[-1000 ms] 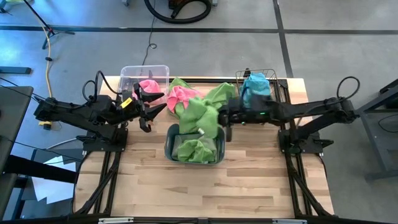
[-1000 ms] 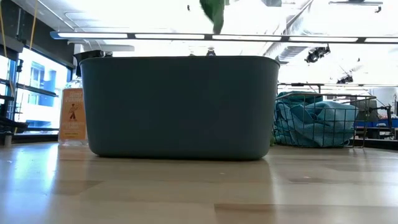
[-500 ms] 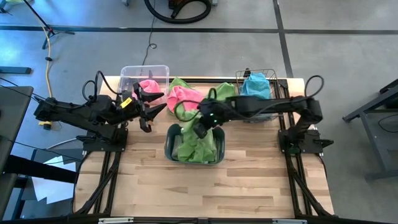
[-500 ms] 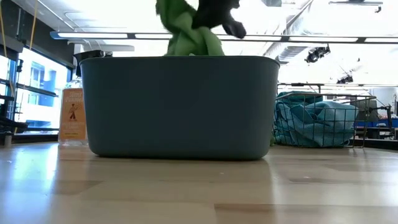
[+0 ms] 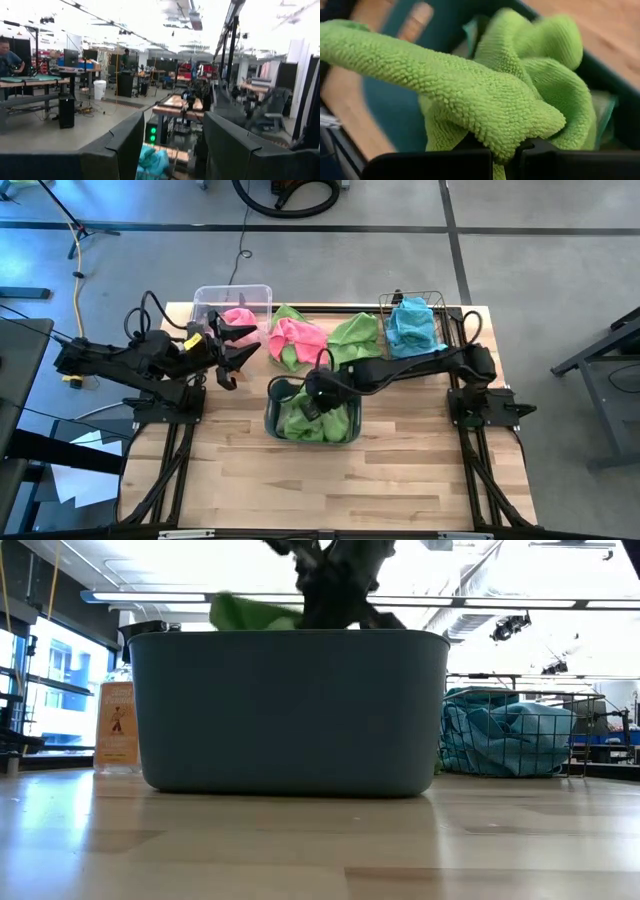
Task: Sort microfiber towel by color & place in baskets
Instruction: Put the green microfiber cloth into the blue bin
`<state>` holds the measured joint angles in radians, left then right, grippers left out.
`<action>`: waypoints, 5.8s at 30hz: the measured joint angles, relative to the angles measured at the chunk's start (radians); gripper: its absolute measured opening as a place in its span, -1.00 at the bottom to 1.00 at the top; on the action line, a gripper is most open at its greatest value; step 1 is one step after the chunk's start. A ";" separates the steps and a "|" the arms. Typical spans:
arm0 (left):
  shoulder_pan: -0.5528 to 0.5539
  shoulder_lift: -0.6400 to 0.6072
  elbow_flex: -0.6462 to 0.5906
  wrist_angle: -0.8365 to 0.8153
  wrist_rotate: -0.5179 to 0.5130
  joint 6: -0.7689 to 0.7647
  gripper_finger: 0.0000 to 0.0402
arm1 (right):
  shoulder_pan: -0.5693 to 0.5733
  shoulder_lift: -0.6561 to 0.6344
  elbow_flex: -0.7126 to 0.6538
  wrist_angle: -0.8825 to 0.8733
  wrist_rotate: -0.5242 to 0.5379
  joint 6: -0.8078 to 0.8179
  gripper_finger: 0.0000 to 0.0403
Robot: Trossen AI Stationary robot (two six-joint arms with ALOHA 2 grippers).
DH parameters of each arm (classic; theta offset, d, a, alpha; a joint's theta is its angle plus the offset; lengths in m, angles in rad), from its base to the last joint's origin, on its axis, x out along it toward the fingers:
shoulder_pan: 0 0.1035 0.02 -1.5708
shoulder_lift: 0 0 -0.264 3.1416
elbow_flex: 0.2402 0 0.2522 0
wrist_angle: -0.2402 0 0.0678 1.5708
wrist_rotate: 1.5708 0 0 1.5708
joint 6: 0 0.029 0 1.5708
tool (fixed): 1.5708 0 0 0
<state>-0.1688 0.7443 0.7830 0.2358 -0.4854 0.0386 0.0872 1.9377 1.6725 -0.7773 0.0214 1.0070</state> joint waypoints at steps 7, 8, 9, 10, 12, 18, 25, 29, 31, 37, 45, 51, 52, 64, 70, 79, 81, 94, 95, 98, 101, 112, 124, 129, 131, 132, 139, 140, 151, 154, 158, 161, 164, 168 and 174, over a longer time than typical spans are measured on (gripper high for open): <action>0.000 -0.023 0.000 0.000 0.000 0.026 -0.04 | 0.004 0.101 -0.001 -0.005 -0.030 0.092 -1.00; 0.000 -0.026 0.000 -0.001 0.000 0.032 -0.04 | 0.004 0.112 -0.001 -0.002 -0.031 0.107 -1.00; 0.000 -0.027 0.000 0.002 0.000 0.037 -0.04 | 0.004 0.124 -0.001 -0.002 -0.032 0.120 -1.00; 0.000 -0.029 0.000 0.003 0.000 0.042 -0.04 | 0.004 0.138 -0.001 0.001 -0.032 0.130 -1.00; 0.000 -0.035 0.000 -0.002 0.000 0.044 -0.04 | 0.003 0.163 -0.001 0.010 -0.034 0.156 -1.00; 0.000 -0.044 0.000 -0.004 0.000 0.045 -0.04 | 0.003 0.237 0.001 0.079 -0.072 0.233 -0.99; 0.000 -0.045 0.000 -0.006 0.000 0.045 -0.04 | 0.003 0.285 0.005 0.127 -0.107 0.291 -0.83; 0.000 -0.045 0.000 -0.006 0.000 0.045 -0.04 | 0.004 0.286 0.003 0.125 -0.081 0.272 -0.70; 0.000 -0.045 0.000 -0.006 0.000 0.045 -0.04 | 0.004 0.287 0.003 0.125 -0.079 0.276 -0.60; 0.000 -0.045 0.000 -0.007 0.000 0.045 -0.04 | 0.006 0.289 0.034 0.106 -0.087 0.228 -0.28; 0.000 -0.045 0.000 -0.007 0.000 0.095 -0.04 | 0.005 0.295 0.113 0.033 -0.048 0.155 0.02; 0.000 -0.045 0.000 -0.007 0.000 0.096 -0.04 | 0.005 0.295 0.115 -0.003 -0.067 0.168 0.09; 0.000 -0.045 0.000 -0.007 0.000 0.096 -0.04 | 0.005 0.294 0.115 -0.002 -0.071 0.170 0.09; 0.000 -0.046 0.000 -0.030 0.000 0.096 -0.04 | 0.005 0.252 0.239 -0.157 -0.067 0.069 0.10; 0.000 -0.046 0.000 -0.038 0.000 0.094 -0.04 | 0.005 0.250 0.329 -0.246 -0.067 -0.020 0.10; 0.000 -0.055 0.000 -0.035 0.000 0.094 -0.04 | 0.005 0.249 0.461 -0.447 0.025 -0.242 0.09; 0.000 -0.059 0.000 -0.035 0.000 0.094 -0.04 | 0.005 0.249 0.489 -0.504 0.078 -0.292 0.09; 0.000 -0.065 0.000 -0.035 0.000 0.068 -0.04 | -0.004 0.086 0.369 -0.716 0.291 -0.398 0.09; 0.000 -0.065 0.000 -0.035 0.000 0.068 -0.04 | -0.008 0.052 0.328 -0.707 0.291 -0.393 0.09; 0.000 -0.065 0.000 -0.035 -0.002 0.068 -0.04 | -0.015 -0.062 0.167 -0.650 0.294 -0.360 0.09; 0.000 -0.064 0.000 -0.036 -0.029 0.067 -0.04 | -0.015 -0.206 -0.027 -0.556 0.289 -0.300 0.09; 0.000 -0.064 0.000 -0.036 -0.069 0.039 -0.04 | 0.001 -0.725 -0.550 -0.230 0.260 -0.108 0.09; 0.000 -0.064 0.000 -0.036 -0.069 -0.076 -0.04 | -0.034 -0.895 -0.721 0.550 0.310 -0.730 0.09; 0.000 -0.064 0.000 -0.037 -0.040 -0.089 -0.04 | -0.035 -0.890 -0.721 0.784 0.242 -0.802 0.09; 0.000 -0.064 0.000 -0.039 -0.013 -0.086 -0.04 | -0.035 -0.890 -0.720 0.836 0.188 -0.796 0.09; 0.000 -0.064 0.000 -0.043 0.003 -0.079 -0.04 | -0.035 -0.890 -0.720 0.857 0.166 -0.790 0.09; -0.019 -0.047 0.000 -0.165 0.038 -0.002 -0.04 | -0.034 -0.892 -0.720 0.870 0.074 -0.780 0.09; -0.022 -0.045 0.000 -0.186 0.038 -0.001 -0.04 | -0.034 -0.892 -0.720 0.870 0.073 -0.781 0.09; -0.030 -0.027 0.000 -0.183 0.038 -0.006 -0.04 | -0.034 -0.892 -0.720 0.868 0.073 -0.781 0.09; -0.030 -0.028 0.000 -0.178 0.031 -0.048 -0.04 | -0.034 -0.891 -0.720 0.868 0.074 -0.781 0.09; -0.030 -0.028 0.000 -0.178 0.031 -0.062 -0.04 | -0.035 -0.891 -0.720 0.868 0.081 -0.781 0.09; -0.030 -0.028 0.000 -0.179 0.031 -0.062 -0.04 | -0.041 -0.891 -0.720 0.868 0.082 -0.784 0.09; -0.030 -0.028 0.000 -0.178 0.030 -0.062 -0.04 | -0.050 -0.891 -0.720 0.868 0.083 -0.781 0.09; -0.030 -0.028 0.000 -0.178 0.028 -0.062 -0.04 | -0.071 -0.879 -0.720 0.871 0.082 -0.780 0.09; -0.030 -0.028 0.000 -0.179 -0.027 -0.064 -0.04 | -0.143 -0.790 -0.693 0.857 0.083 -0.692 0.09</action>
<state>-0.1989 0.7162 0.7830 0.0570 -0.5127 -0.0257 -0.0563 1.1478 0.9798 0.0796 0.1043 0.3152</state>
